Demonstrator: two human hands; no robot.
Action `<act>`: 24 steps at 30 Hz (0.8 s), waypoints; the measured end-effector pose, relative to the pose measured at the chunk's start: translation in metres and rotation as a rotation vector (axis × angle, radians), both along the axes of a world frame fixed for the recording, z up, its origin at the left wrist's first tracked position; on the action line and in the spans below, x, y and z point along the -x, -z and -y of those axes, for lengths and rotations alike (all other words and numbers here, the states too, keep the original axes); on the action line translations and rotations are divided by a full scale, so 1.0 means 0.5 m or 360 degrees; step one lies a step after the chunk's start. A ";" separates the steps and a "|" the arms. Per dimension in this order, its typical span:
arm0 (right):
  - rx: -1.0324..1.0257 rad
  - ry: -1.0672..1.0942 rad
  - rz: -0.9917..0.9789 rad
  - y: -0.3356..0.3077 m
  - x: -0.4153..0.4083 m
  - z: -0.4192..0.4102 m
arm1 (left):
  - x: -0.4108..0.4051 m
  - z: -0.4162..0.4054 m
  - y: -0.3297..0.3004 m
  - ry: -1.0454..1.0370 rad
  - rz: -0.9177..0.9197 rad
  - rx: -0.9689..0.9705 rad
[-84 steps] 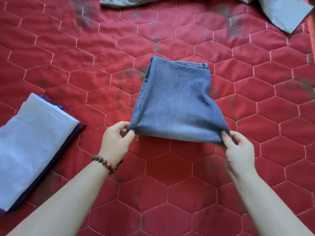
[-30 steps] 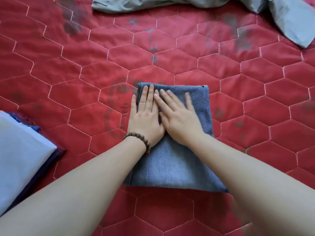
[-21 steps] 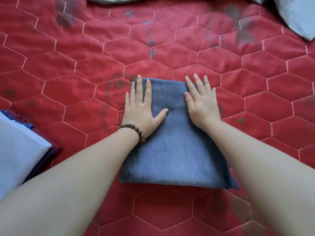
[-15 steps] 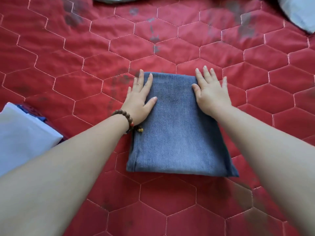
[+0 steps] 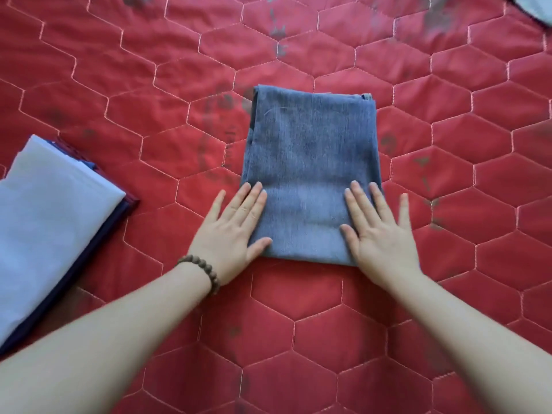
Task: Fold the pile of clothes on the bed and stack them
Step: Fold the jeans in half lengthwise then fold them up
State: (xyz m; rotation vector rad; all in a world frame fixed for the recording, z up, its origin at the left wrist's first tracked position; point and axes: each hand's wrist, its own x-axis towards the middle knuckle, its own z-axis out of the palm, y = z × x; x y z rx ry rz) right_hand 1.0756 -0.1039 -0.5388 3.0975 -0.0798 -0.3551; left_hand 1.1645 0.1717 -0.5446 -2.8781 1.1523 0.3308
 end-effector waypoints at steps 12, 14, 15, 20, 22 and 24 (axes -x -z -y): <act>-0.0131 -0.0374 0.0285 0.017 0.023 -0.138 | 0.059 0.094 0.008 0.0273 0.0239 0.0235; -0.0119 -0.0309 0.0311 0.020 0.015 -0.101 | 0.031 0.078 0.008 0.0249 0.0312 0.0274; -0.0119 -0.0286 0.0311 0.020 0.021 -0.074 | 0.018 0.063 0.006 0.0246 0.0335 0.0287; -0.0208 -0.0324 0.0345 -0.028 0.034 0.014 | -0.013 0.031 -0.036 0.0214 0.0383 0.0317; -0.0193 -0.0337 0.0434 -0.047 0.041 0.011 | -0.007 0.018 -0.047 0.0170 0.0403 0.0367; -0.0173 -0.0369 0.0405 -0.042 0.068 -0.010 | 0.018 -0.011 -0.039 0.0156 0.0370 0.0354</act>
